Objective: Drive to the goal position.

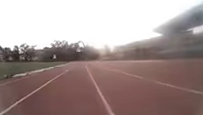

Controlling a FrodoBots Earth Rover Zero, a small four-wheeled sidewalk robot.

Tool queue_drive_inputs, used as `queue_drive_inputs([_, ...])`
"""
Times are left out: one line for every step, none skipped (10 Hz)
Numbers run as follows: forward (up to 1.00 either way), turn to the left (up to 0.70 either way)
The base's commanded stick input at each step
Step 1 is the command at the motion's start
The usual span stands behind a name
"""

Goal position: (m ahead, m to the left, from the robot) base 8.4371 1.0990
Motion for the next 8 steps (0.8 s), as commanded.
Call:
queue_drive_inputs([0.70,0.02])
queue_drive_inputs([0.70,0.01])
queue_drive_inputs([0.70,0.00])
queue_drive_inputs([0.70,0.00])
queue_drive_inputs([0.70,0.00])
queue_drive_inputs([0.70,0.00])
queue_drive_inputs([0.70,0.00])
queue_drive_inputs([0.70,0.00])
